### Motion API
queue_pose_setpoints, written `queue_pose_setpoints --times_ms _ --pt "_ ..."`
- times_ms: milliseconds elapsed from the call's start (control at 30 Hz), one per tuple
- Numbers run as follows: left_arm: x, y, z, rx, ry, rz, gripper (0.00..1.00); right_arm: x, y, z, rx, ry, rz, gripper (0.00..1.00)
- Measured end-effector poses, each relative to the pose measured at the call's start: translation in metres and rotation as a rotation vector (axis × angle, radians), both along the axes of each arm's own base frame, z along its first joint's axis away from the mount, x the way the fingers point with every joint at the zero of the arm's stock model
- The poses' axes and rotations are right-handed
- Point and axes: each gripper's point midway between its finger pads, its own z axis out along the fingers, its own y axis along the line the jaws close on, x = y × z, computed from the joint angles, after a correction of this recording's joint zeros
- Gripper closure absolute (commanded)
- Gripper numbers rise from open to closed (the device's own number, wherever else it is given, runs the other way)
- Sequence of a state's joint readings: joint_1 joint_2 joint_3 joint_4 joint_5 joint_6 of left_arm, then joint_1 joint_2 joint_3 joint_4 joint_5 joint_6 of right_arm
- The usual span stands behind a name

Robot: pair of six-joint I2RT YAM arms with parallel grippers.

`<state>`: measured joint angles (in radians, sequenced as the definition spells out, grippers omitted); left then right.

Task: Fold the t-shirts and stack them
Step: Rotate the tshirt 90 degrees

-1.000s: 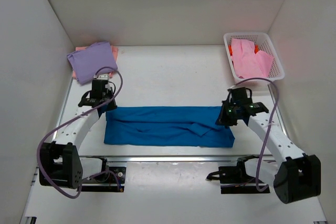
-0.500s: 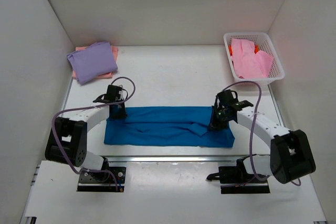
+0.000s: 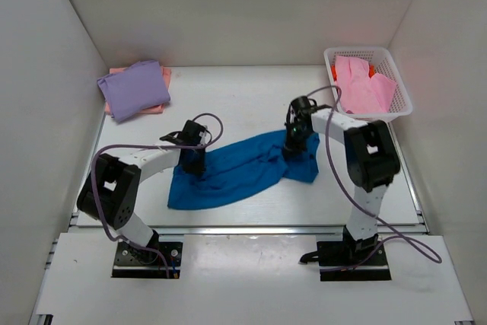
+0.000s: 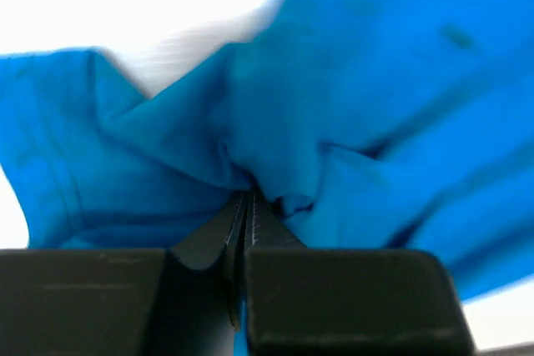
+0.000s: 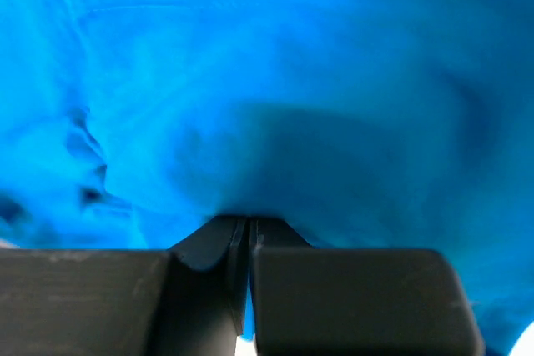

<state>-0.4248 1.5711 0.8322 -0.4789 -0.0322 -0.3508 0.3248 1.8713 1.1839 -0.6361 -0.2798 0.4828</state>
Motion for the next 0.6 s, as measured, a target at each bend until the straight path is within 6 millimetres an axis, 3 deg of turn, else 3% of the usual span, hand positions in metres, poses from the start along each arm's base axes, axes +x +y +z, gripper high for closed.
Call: queue_pose_setpoints --times_ms 167,333,467,600 --pt "-0.015 -0.04 0.001 -0.088 0.063 -0.074 1.0 0.11 0.027 0.009 0.023 -0.158 0.033 0.99" --pt "-0.055 -0.083 0.002 -0.221 0.196 -0.172 1.0 0.19 0.041 0.026 0.03 -0.291 0.085 0.97" --pt "-0.098 -0.108 0.006 -0.31 0.326 -0.234 0.98 0.212 0.035 0.053 0.005 -0.361 0.11 0.95" --pt "-0.102 -0.118 0.03 -0.402 0.336 -0.212 0.99 0.213 0.027 0.101 -0.01 -0.439 0.126 0.91"
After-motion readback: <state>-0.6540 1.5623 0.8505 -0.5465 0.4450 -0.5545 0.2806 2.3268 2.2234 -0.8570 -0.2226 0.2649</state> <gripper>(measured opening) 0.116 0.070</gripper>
